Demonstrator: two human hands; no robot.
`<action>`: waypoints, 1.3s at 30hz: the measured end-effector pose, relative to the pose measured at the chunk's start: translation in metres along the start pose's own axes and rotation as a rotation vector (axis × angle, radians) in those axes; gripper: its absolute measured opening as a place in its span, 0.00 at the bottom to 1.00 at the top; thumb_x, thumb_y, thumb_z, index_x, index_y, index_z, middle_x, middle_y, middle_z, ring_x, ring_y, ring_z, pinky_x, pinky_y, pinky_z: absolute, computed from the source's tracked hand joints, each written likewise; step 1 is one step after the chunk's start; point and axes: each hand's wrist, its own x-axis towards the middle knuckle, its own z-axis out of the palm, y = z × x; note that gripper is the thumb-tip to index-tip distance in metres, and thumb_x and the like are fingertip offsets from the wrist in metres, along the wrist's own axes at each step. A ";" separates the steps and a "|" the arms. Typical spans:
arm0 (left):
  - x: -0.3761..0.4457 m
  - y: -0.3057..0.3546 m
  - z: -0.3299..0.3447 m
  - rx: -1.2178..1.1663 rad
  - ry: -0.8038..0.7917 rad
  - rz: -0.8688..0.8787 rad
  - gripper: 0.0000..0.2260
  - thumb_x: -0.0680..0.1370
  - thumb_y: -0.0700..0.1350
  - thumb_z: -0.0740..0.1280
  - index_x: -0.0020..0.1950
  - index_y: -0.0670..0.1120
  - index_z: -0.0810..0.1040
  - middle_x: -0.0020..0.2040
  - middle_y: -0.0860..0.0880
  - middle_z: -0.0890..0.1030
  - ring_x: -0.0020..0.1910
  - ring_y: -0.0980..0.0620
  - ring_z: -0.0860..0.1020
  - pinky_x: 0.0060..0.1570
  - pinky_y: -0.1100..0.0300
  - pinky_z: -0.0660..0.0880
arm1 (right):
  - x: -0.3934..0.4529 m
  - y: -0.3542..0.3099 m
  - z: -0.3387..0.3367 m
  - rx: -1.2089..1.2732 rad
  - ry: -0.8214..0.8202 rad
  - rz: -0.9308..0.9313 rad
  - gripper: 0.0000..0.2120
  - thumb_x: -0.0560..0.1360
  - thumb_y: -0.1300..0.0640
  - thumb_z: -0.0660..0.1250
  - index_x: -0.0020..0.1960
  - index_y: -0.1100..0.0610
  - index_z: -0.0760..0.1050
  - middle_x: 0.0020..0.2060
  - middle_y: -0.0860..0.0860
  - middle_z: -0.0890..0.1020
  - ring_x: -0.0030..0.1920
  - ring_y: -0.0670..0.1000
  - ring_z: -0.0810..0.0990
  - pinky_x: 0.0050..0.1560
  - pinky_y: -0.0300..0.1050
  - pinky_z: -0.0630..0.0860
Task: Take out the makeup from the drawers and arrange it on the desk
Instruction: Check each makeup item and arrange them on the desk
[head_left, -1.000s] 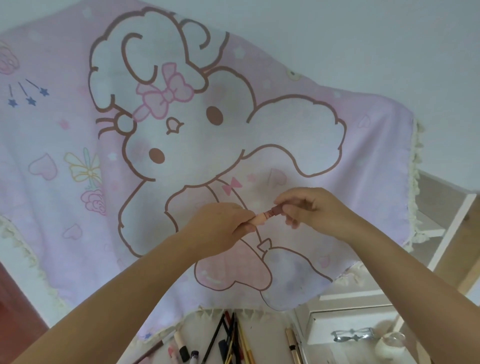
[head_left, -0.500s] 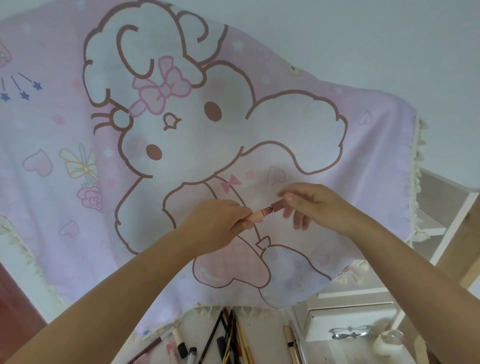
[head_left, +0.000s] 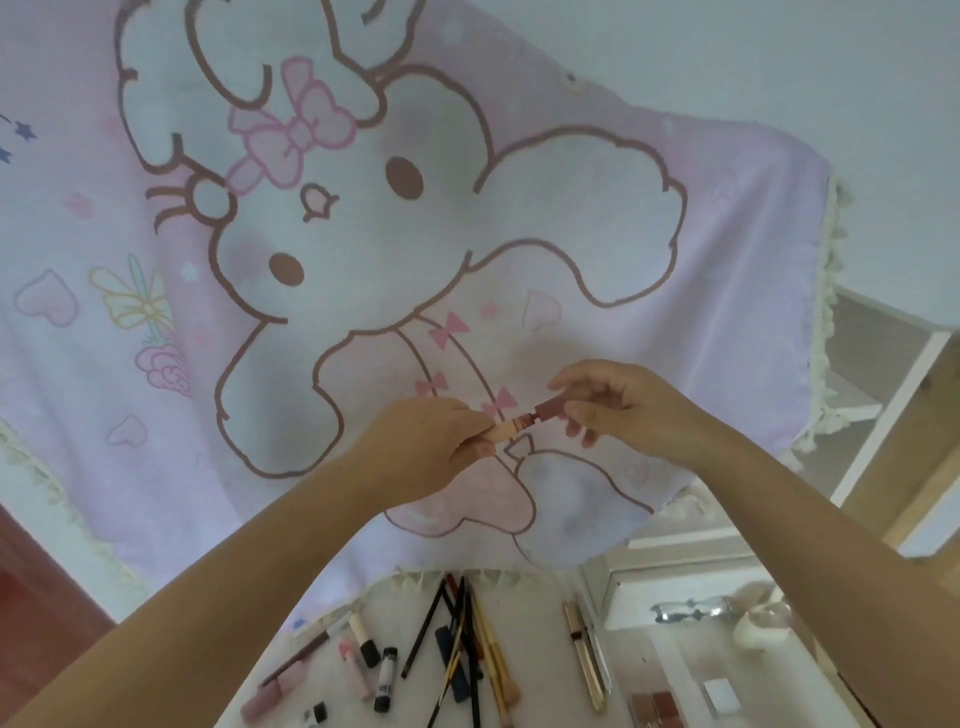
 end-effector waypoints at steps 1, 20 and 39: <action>-0.002 0.001 0.008 -0.022 -0.033 -0.008 0.13 0.80 0.51 0.54 0.55 0.48 0.75 0.43 0.51 0.77 0.40 0.54 0.72 0.42 0.63 0.69 | -0.003 0.005 0.002 0.002 -0.022 0.011 0.14 0.73 0.64 0.65 0.52 0.47 0.72 0.42 0.45 0.79 0.39 0.41 0.79 0.38 0.33 0.77; -0.032 0.055 0.291 -0.464 -0.789 -0.488 0.15 0.80 0.49 0.54 0.34 0.45 0.67 0.32 0.50 0.70 0.37 0.50 0.73 0.35 0.61 0.69 | -0.106 0.216 0.076 -0.938 0.487 0.082 0.19 0.69 0.58 0.59 0.55 0.68 0.73 0.43 0.67 0.79 0.50 0.61 0.73 0.48 0.60 0.77; -0.009 0.094 0.332 -0.664 -0.608 -0.717 0.10 0.78 0.49 0.59 0.45 0.43 0.73 0.44 0.45 0.78 0.42 0.49 0.75 0.38 0.59 0.70 | -0.098 0.222 0.073 -1.024 0.450 0.217 0.39 0.58 0.69 0.71 0.65 0.62 0.57 0.62 0.71 0.69 0.63 0.74 0.65 0.58 0.72 0.66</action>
